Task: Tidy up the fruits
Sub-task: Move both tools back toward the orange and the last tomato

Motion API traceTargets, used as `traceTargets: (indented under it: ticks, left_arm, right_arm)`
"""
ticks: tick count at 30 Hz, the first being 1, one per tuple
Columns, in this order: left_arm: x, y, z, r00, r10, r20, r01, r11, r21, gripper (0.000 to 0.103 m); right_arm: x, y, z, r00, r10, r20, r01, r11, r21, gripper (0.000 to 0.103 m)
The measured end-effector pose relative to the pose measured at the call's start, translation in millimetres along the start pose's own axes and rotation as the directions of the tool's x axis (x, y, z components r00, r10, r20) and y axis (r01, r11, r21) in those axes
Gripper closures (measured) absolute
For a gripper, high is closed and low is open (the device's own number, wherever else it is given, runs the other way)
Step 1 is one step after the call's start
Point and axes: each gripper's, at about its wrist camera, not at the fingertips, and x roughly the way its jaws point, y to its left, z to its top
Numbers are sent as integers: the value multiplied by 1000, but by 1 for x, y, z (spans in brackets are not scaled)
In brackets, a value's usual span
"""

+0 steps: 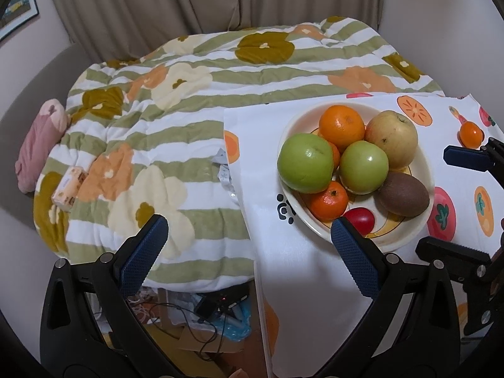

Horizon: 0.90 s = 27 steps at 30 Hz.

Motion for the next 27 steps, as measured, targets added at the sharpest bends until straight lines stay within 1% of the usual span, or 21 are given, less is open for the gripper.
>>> traceTargets:
  ticks: [9,16,19,22,27]
  left_arm:
    - [-24,-11,10,999,43,15,-43,999,2,0]
    - [-45,-31,25,997,75,34,-76,997,15,0]
    - [-54,-46,32,995,81,53,-83,996,30,0]
    - [-62,-68,42,994,85,69,-89,995,48,0]
    - [-71,-106,57,995,48,93,-53,997,53,0]
  right_arm:
    - [-34,-18,6,999,-5,43,5,1000,7,2]
    - [-78,-36,9,994,-20,110,19,1000,17,2]
    - [-102,-50,8,990,-32,140,28,999,26,2]
    - [-122,-65,5,987,-48,153,42,998,40,1]
    - [-158,-105,-6,980,-112,167,98,991,90,1]
